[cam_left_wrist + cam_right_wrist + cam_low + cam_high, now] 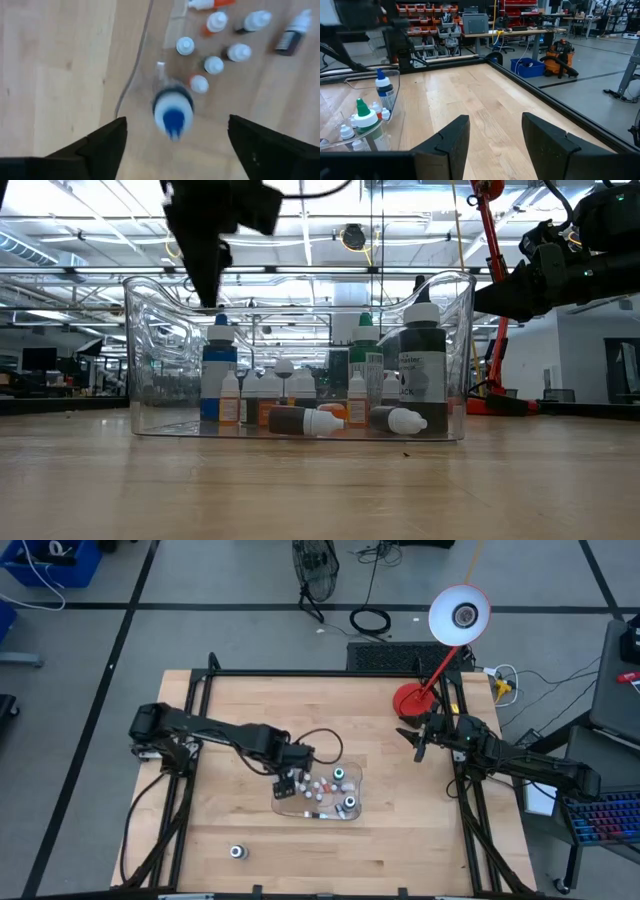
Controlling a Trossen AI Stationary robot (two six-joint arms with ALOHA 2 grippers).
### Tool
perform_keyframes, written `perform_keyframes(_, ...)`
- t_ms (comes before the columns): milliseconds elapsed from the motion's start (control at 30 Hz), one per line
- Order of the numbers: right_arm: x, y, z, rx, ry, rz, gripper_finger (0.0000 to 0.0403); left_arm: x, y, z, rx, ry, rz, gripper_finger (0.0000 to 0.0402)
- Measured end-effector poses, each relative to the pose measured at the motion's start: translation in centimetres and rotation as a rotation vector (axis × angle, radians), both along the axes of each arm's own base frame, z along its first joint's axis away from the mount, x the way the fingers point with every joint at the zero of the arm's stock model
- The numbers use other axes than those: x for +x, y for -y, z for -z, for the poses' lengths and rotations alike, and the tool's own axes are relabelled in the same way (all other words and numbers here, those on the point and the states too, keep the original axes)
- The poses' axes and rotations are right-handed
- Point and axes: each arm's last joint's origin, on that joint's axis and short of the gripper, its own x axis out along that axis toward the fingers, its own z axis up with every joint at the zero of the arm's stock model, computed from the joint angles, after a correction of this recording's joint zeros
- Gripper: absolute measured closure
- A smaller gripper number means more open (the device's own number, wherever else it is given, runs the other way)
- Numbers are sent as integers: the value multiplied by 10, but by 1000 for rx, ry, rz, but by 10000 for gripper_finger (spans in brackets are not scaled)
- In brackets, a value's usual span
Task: Pick & Place food coloring
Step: Put the large violet food coloring bottle into the transparent bin
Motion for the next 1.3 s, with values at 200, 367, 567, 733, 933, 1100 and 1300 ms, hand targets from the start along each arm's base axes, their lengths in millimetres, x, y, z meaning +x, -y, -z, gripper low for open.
perform_keyframes(200,0,0,0,0,-1,0,232,-29,18,-37,-142,-75,-58,29)
perform_keyframes(367,0,0,0,0,0,0,232,-56,63,-52,-171,-92,-26,24)
perform_keyframes(567,0,0,0,0,-1,0,232,-86,124,-49,-33,-34,140,23)
perform_keyframes(733,0,0,0,0,-1,0,232,-109,160,-36,3,22,247,23)
perform_keyframes(933,0,0,0,0,-1,0,232,-123,191,-23,-112,116,244,23)
perform_keyframes(1100,0,0,0,0,-1,0,232,-136,197,-6,-106,86,238,23)
perform_keyframes(1300,0,0,0,0,-1,0,232,-143,194,24,-113,53,239,23)
